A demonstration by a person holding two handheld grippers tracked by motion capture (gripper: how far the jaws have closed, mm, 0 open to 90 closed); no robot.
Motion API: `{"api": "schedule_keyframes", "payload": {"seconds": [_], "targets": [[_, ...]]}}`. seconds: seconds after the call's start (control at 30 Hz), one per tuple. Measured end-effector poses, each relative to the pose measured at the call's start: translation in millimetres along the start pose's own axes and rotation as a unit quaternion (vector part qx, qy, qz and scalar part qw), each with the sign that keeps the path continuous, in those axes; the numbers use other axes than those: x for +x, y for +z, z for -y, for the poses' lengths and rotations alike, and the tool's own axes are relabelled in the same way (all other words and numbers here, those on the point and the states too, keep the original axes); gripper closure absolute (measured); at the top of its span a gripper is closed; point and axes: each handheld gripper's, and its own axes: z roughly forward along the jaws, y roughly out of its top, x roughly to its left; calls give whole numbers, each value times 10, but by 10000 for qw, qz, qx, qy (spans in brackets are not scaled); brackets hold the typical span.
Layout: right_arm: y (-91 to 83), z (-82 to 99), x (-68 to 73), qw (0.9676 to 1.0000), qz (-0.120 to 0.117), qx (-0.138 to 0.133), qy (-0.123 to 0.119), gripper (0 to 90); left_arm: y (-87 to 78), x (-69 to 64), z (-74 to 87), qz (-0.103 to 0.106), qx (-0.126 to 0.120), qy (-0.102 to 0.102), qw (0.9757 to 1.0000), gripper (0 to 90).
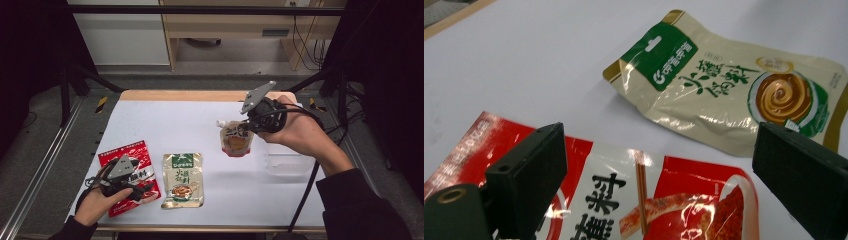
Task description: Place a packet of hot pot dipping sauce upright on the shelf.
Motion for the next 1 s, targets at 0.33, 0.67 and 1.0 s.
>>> {"api": "schedule_keyframes", "payload": {"seconds": [0.33,0.67,1.0], "targets": [[-335,281,-172,9990,360,-122,230,898,-36,32,88,-255,30,-202,9995,72],[-587,730,-279,9961,671,-65,566,898,-137,51,226,-418,-84,-409,9983,72],[-660,1102,-377,9932,780,-12,861,898,-151,90,250,-485,-141,-536,9973,72]]}}
